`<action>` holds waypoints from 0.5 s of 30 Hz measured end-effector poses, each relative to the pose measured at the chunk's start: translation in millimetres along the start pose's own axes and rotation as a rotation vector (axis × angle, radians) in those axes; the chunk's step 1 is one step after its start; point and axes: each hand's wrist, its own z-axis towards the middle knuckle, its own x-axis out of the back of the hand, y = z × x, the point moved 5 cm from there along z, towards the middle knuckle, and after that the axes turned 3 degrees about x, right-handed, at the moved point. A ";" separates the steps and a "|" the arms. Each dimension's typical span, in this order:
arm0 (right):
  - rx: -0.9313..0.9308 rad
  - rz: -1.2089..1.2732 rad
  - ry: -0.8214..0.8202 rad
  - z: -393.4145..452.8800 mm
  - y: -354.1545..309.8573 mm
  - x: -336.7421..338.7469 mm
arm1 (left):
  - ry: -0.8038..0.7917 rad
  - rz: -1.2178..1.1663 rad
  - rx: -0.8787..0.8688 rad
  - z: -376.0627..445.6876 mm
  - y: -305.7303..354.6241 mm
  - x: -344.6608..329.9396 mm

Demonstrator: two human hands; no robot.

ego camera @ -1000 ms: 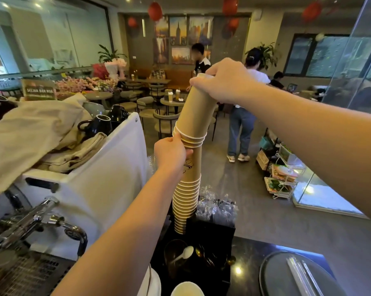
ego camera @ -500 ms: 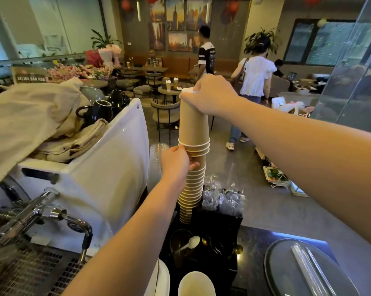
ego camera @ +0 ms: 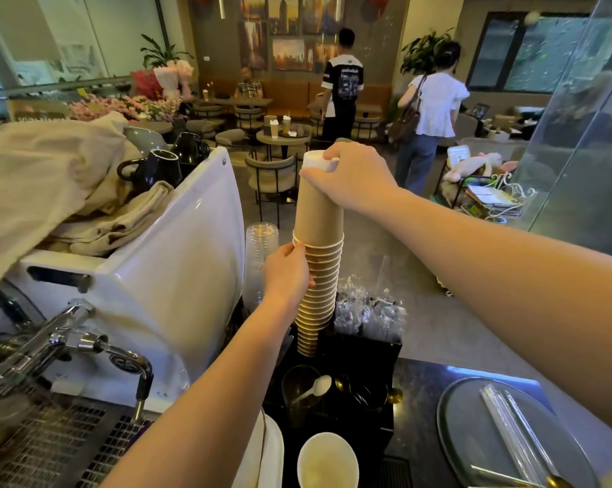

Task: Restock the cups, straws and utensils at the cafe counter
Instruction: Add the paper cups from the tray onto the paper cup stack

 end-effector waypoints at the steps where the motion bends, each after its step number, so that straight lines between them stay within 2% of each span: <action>1: 0.002 -0.005 0.000 -1.3 0.7 -1.1 | 0.000 0.006 -0.004 -0.4 -0.4 -0.2; 5: 0.032 -0.049 -0.033 -4.1 1.7 -3.7 | -0.004 0.001 -0.006 -2.2 -2.3 -1.0; 9: 0.041 0.028 -0.121 -8.2 8.0 0.5 | -0.013 0.009 0.008 -6.6 -5.0 -5.2; 12: 0.031 0.107 -0.180 -20.0 17.9 9.7 | 0.026 -0.001 -0.023 -14.6 -4.0 -10.7; 15: 0.008 0.150 -0.166 -34.8 33.3 24.1 | 0.085 -0.035 -0.093 -26.2 0.8 -15.5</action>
